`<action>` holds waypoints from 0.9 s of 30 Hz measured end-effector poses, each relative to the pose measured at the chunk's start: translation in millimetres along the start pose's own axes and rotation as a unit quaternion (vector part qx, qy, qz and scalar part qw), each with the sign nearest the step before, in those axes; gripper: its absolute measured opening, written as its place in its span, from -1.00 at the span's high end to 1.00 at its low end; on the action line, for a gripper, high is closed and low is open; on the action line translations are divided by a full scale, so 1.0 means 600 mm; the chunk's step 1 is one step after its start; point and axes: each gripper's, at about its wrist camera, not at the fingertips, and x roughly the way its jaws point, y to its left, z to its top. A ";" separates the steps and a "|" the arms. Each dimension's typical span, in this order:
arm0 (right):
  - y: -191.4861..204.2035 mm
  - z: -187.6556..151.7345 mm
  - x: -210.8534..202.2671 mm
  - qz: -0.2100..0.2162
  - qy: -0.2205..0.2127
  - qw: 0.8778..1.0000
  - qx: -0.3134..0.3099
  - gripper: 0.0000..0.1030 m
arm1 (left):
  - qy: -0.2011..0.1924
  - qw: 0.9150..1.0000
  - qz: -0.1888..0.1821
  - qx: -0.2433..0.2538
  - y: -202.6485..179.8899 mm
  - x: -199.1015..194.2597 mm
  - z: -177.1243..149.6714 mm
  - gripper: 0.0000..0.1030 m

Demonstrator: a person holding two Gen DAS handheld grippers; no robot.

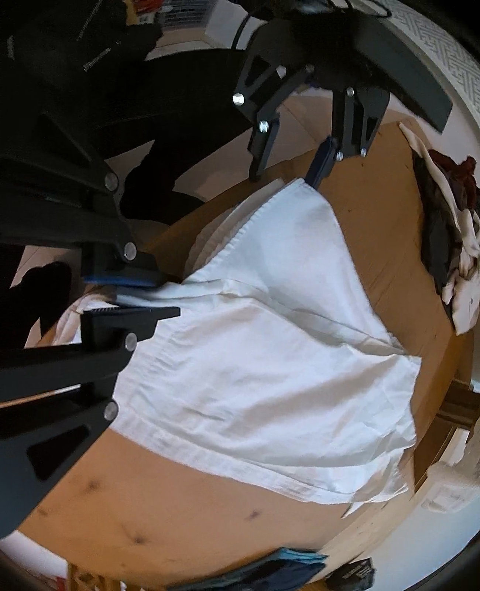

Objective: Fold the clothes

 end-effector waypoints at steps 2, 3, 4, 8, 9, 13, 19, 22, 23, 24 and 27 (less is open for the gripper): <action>-0.006 0.020 -0.019 -0.005 0.005 1.000 -0.011 0.84 | -0.016 1.000 -0.009 -0.011 0.008 -0.002 0.012 0.13; -0.009 0.033 -0.029 -0.013 0.009 1.000 -0.021 0.84 | -0.023 1.000 -0.012 -0.014 0.012 -0.004 0.018 0.13; -0.012 0.046 -0.039 -0.022 0.014 0.999 -0.031 0.84 | -0.032 0.999 -0.011 -0.016 0.016 -0.008 0.026 0.13; -0.026 0.087 -0.073 -0.009 0.030 0.998 -0.049 0.84 | -0.048 0.999 -0.011 -0.009 0.027 -0.025 0.047 0.13; -0.029 0.093 -0.080 -0.004 0.031 0.998 -0.051 0.84 | -0.045 0.999 -0.012 0.002 0.034 -0.033 0.049 0.09; -0.010 0.072 -0.057 0.009 0.031 0.998 -0.062 0.84 | -0.072 0.997 -0.019 -0.023 0.112 -0.089 0.076 0.09; 0.017 0.038 -0.018 0.025 0.031 0.996 -0.077 0.84 | -0.106 0.994 -0.009 0.006 0.150 -0.131 0.193 0.10; 0.014 0.035 -0.013 0.026 0.030 0.996 -0.075 0.84 | -0.084 0.995 -0.044 0.036 0.124 -0.076 0.244 0.10; 0.014 0.035 -0.012 0.026 0.032 0.996 -0.075 0.84 | -0.070 0.995 -0.059 0.050 0.112 -0.047 0.254 0.10; 0.014 0.035 -0.012 0.027 0.034 0.996 -0.075 0.85 | -0.053 0.994 -0.070 0.066 0.098 -0.016 0.263 0.10; 0.010 0.039 -0.014 0.025 0.040 0.996 -0.077 0.85 | 0.010 0.992 -0.062 0.106 0.070 0.066 0.257 0.11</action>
